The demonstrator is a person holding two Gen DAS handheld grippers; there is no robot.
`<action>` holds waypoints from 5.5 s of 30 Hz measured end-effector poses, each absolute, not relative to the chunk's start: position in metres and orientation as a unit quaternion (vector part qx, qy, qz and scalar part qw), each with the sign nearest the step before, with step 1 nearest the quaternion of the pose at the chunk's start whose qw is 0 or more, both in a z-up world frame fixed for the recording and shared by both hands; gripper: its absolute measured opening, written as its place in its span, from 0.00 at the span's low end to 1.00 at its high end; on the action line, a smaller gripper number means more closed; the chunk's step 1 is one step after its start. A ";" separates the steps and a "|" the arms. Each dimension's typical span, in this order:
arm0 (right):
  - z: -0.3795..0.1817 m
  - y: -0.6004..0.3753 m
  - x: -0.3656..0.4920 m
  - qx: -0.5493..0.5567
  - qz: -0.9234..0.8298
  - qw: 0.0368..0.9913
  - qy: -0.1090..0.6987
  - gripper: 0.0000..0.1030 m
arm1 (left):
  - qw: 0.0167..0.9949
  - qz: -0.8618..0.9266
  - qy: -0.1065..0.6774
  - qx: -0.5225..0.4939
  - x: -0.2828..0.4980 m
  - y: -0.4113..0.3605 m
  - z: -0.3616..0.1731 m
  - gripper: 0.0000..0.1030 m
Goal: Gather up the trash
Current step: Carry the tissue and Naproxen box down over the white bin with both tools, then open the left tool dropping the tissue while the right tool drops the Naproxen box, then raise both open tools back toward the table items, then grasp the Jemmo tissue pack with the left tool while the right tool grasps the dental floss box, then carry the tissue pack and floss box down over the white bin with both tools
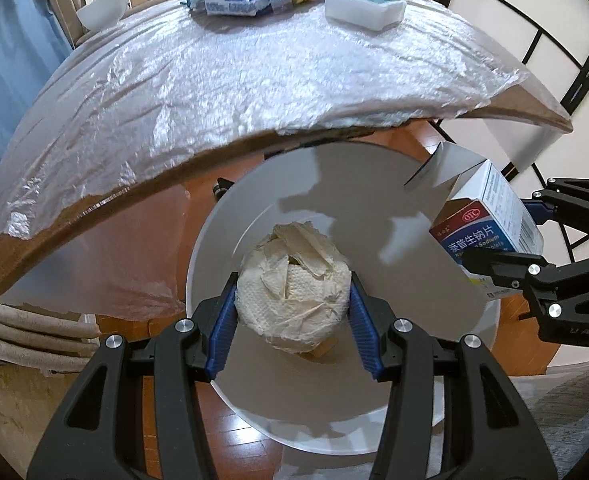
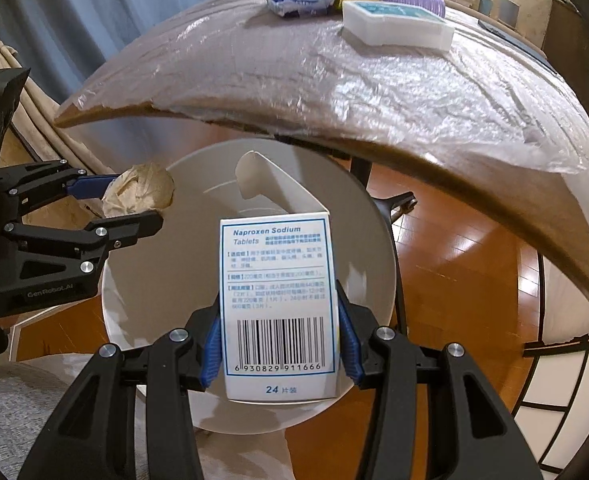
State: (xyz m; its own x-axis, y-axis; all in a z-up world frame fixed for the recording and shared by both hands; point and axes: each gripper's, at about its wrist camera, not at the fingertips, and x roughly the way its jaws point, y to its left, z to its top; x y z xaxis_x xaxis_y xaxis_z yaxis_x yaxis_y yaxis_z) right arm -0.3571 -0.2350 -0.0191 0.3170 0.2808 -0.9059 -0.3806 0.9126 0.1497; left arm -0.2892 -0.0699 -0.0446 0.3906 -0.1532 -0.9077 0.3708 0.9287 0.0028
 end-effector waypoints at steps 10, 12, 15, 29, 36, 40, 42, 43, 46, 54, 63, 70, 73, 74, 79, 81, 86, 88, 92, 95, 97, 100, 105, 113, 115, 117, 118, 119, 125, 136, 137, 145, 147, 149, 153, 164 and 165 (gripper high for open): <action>-0.034 -0.225 -0.351 -0.060 0.201 0.803 0.558 0.45 | 0.815 -0.158 0.547 0.108 -0.283 -0.073 -0.064 0.51; -0.038 -0.224 -0.349 -0.063 0.200 0.801 0.561 0.45 | 0.811 -0.159 0.553 0.108 -0.282 -0.077 -0.068 0.51; -0.042 -0.222 -0.348 -0.066 0.202 0.797 0.565 0.45 | 0.805 -0.159 0.560 0.111 -0.281 -0.080 -0.073 0.51; -0.058 -0.215 -0.337 -0.075 0.208 0.784 0.580 0.45 | 0.790 -0.156 0.580 0.122 -0.266 -0.093 -0.088 0.51; -0.068 -0.210 -0.336 -0.076 0.209 0.779 0.586 0.45 | 0.786 -0.157 0.585 0.125 -0.264 -0.094 -0.091 0.51; -0.070 -0.207 -0.333 -0.078 0.209 0.777 0.589 0.45 | 0.784 -0.157 0.587 0.127 -0.263 -0.095 -0.093 0.51; -0.070 -0.207 -0.334 -0.079 0.208 0.776 0.590 0.45 | 0.784 -0.156 0.587 0.127 -0.261 -0.095 -0.095 0.51; -0.070 -0.206 -0.334 -0.078 0.208 0.776 0.590 0.45 | 0.784 -0.156 0.588 0.127 -0.261 -0.095 -0.097 0.51; -0.068 -0.205 -0.335 -0.078 0.208 0.776 0.591 0.45 | 0.782 -0.156 0.590 0.126 -0.260 -0.096 -0.100 0.51; -0.071 -0.207 -0.334 -0.078 0.205 0.773 0.596 0.45 | 0.778 -0.162 0.594 0.126 -0.256 -0.097 -0.104 0.51; -0.044 -0.225 -0.342 -0.064 0.195 0.797 0.569 0.73 | 0.790 -0.173 0.575 0.120 -0.257 -0.090 -0.086 0.73; 0.050 -0.256 -0.353 -0.047 0.196 0.867 0.456 0.93 | 0.846 -0.242 0.469 0.073 -0.277 -0.063 0.023 0.97; 0.080 -0.266 -0.338 -0.050 0.172 0.898 0.402 0.96 | 0.889 -0.244 0.381 0.064 -0.268 -0.051 0.073 0.99; 0.086 -0.269 -0.327 -0.050 0.166 0.904 0.392 0.96 | 0.895 -0.239 0.371 0.067 -0.258 -0.049 0.079 0.99; 0.082 -0.266 -0.275 -0.069 0.147 0.905 0.393 0.96 | 0.895 -0.226 0.374 0.088 -0.200 -0.053 0.070 0.99; 0.076 -0.263 -0.254 -0.070 0.155 0.900 0.401 0.96 | 0.886 -0.240 0.388 0.088 -0.172 -0.053 0.061 0.99; 0.062 -0.257 -0.221 -0.079 0.158 0.890 0.420 0.96 | 0.869 -0.259 0.406 0.116 -0.125 -0.070 0.043 0.99; 0.056 -0.253 -0.205 -0.084 0.158 0.887 0.426 0.96 | 0.863 -0.270 0.407 0.129 -0.115 -0.078 0.037 0.99; 0.050 -0.252 -0.181 -0.075 0.165 0.882 0.435 0.96 | 0.849 -0.290 0.415 0.150 -0.097 -0.093 0.026 0.99; 0.048 -0.253 -0.170 -0.068 0.166 0.880 0.440 0.96 | 0.840 -0.301 0.425 0.152 -0.086 -0.097 0.021 0.99; 0.046 -0.254 -0.163 -0.063 0.168 0.878 0.444 0.96 | 0.835 -0.308 0.431 0.148 -0.081 -0.097 0.019 0.99; 0.045 -0.253 -0.157 -0.056 0.176 0.875 0.448 0.96 | 0.833 -0.311 0.434 0.145 -0.074 -0.097 0.017 0.99; 0.040 -0.249 -0.153 -0.060 0.182 0.871 0.453 0.96 | 0.832 -0.311 0.440 0.130 -0.068 -0.093 0.013 0.91; 0.031 -0.246 -0.157 -0.064 0.179 0.867 0.461 0.92 | 0.831 -0.317 0.436 0.137 -0.067 -0.094 0.014 0.72; 0.031 -0.244 -0.161 -0.068 0.176 0.868 0.459 0.88 | 0.832 -0.307 0.436 0.152 -0.069 -0.097 0.014 0.65; 0.033 -0.242 -0.163 -0.072 0.174 0.870 0.456 0.81 | 0.833 -0.301 0.438 0.155 -0.071 -0.100 0.014 0.62; 0.033 -0.243 -0.164 -0.069 0.173 0.870 0.456 0.81 | 0.834 -0.300 0.438 0.152 -0.072 -0.100 0.014 0.59; 0.034 -0.243 -0.165 -0.064 0.171 0.871 0.455 0.81 | 0.836 -0.297 0.437 0.148 -0.074 -0.099 0.015 0.58; 0.043 -0.248 -0.178 -0.034 0.166 0.878 0.448 0.81 | 0.839 -0.295 0.438 0.132 -0.086 -0.094 0.017 0.54; 0.049 -0.247 -0.203 -0.022 0.155 0.879 0.451 0.79 | 0.844 -0.275 0.452 0.091 -0.113 -0.079 0.018 0.53; 0.048 -0.247 -0.205 -0.022 0.153 0.879 0.451 0.79 | 0.846 -0.272 0.451 0.086 -0.116 -0.077 0.018 0.53; 0.036 -0.246 -0.214 -0.028 0.140 0.880 0.453 0.79 | 0.851 -0.246 0.457 0.075 -0.131 -0.063 0.017 0.53; 0.035 -0.243 -0.213 -0.035 0.134 0.881 0.452 0.79 | 0.855 -0.236 0.454 0.083 -0.134 -0.063 0.018 0.53; 0.034 -0.240 -0.213 -0.043 0.130 0.882 0.451 0.79 | 0.859 -0.228 0.450 0.090 -0.137 -0.064 0.018 0.53; 0.033 -0.234 -0.216 -0.060 0.133 0.883 0.446 0.78 | 0.861 -0.223 0.448 0.089 -0.141 -0.064 0.018 0.53; 0.055 -0.242 -0.239 -0.011 0.156 0.890 0.428 0.78 | 0.869 -0.215 0.442 0.064 -0.161 -0.052 0.028 0.53; 0.057 -0.242 -0.243 -0.006 0.159 0.889 0.428 0.78 | 0.869 -0.214 0.442 0.062 -0.163 -0.051 0.029 0.53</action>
State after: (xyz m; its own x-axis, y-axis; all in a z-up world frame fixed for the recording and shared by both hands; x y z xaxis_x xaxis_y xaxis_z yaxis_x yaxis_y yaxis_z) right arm -0.2431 -0.2420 0.0567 0.5825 0.2785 -0.7637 -0.2882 0.9492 0.1263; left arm -0.1627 -0.0510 0.0286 0.5170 -0.3167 -0.7952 0.4261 0.9010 -0.0818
